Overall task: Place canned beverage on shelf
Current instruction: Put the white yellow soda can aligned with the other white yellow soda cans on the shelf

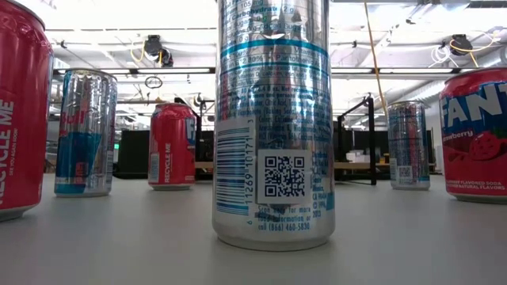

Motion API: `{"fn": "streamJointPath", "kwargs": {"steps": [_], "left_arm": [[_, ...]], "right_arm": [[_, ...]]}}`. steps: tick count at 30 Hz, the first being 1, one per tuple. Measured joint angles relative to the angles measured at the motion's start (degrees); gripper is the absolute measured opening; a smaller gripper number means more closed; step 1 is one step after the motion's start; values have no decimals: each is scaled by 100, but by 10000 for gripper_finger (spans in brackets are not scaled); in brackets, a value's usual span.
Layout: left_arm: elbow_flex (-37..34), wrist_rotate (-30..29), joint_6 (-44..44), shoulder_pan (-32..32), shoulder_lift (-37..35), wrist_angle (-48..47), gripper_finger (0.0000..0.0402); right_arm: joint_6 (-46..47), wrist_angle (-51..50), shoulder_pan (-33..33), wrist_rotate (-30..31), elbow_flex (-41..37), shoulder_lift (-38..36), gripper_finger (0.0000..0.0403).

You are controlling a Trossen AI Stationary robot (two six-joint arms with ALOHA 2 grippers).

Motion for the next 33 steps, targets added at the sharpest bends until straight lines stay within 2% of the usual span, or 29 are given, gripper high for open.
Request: {"fn": "streamJointPath", "kwargs": {"steps": [6,13,17,21,26,30,33], "left_arm": [[0,-35,2,35,-2,-20,248],[0,28,117,35,-4,24,250],[-4,39,236,35,-4,47,272],[-7,50,752,24,-5,340,308],[0,-67,1729,-18,-15,1137,343],[0,-193,2587,-104,-16,1697,348],[0,-560,3050,-225,-96,1867,349]], "right_arm": [[1,-43,-64,6,0,-4,214],[53,-114,-63,13,0,-9,210],[196,-190,-65,-1,0,-10,209],[428,-407,-64,-113,0,-4,209],[839,-757,-63,-173,-2,7,208],[1145,-957,-58,-109,-2,7,208],[1309,-1124,-15,-101,-2,-3,208]]}}
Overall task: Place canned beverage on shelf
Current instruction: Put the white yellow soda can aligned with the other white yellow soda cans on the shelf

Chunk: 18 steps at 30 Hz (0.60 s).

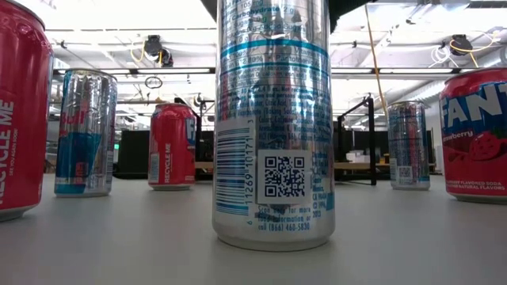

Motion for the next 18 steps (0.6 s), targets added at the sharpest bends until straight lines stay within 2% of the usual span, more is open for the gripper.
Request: {"fn": "streamJointPath", "kwargs": {"steps": [7,13,18], "left_arm": [[2,-875,1123,-499,-326,51,349],[2,-1103,2218,-827,-387,-17,349],[-79,-1299,1776,-874,-387,-829,349]], "right_arm": [[354,-763,212,-28,-4,-437,208],[910,-1573,353,-840,-175,-1320,208],[1197,-1074,355,-1675,-1122,-2175,208]]}}
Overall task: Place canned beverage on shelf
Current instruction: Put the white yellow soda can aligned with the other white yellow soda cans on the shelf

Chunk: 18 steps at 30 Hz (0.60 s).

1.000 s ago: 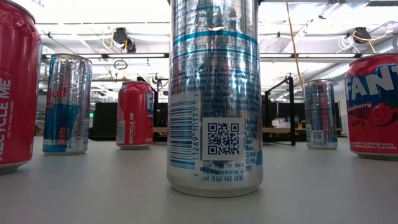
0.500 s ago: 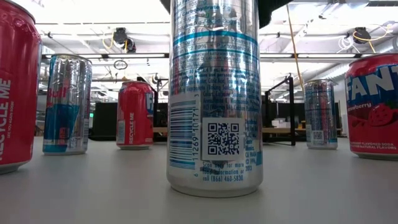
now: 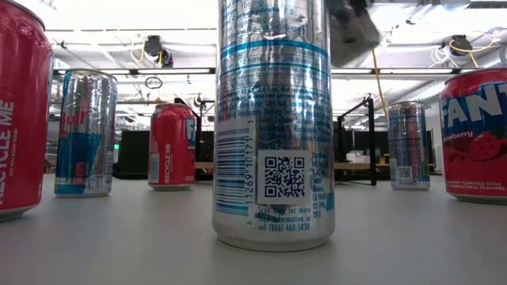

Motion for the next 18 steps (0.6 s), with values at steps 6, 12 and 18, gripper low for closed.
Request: {"fn": "streamJointPath", "kwargs": {"steps": [6,12,18], "left_arm": [[-59,-355,-1518,91,37,-1389,349],[-712,-268,-819,253,63,16,349],[-1670,582,480,529,66,2744,349]], "right_arm": [[-147,2845,-165,-1282,-1603,-726,208],[-451,4231,-572,-2272,-2015,-846,208],[-506,4859,-1047,-3769,-2015,-854,208]]}}
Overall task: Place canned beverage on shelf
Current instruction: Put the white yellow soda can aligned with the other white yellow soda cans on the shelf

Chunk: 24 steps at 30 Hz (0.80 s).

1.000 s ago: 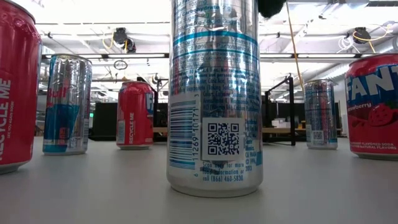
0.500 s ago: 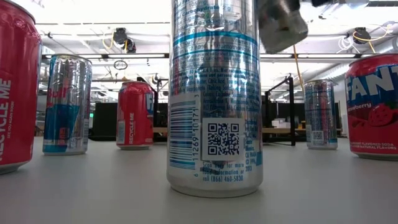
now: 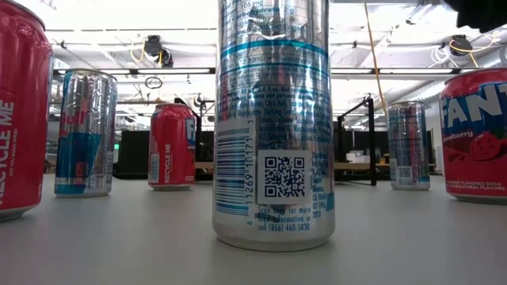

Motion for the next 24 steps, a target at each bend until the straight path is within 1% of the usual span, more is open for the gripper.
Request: {"fn": "streamJointPath", "kwargs": {"steps": [2,4,9,11,13,16,19,22,24], "left_arm": [[-304,274,319,82,0,811,349],[-588,500,601,168,0,1616,349],[-1194,942,1169,413,71,3469,349],[-1392,1200,1423,490,133,4022,349],[-1433,1536,1621,581,238,4555,349],[-1433,1821,1791,691,373,5003,349],[-1437,1939,1786,816,507,5059,349],[-1438,2477,1757,961,671,5251,349],[-1438,2632,1757,1022,806,5487,349]], "right_arm": [[72,244,-127,-320,0,9,208],[147,452,-207,-501,0,4,208],[212,681,-259,-536,2,42,208],[212,714,-262,-516,2,64,208],[233,750,-262,-516,2,64,208],[234,758,-259,-525,2,64,208],[228,777,-259,-520,2,64,208],[182,804,-262,-514,4,64,208],[119,798,-262,-514,4,66,208]]}}
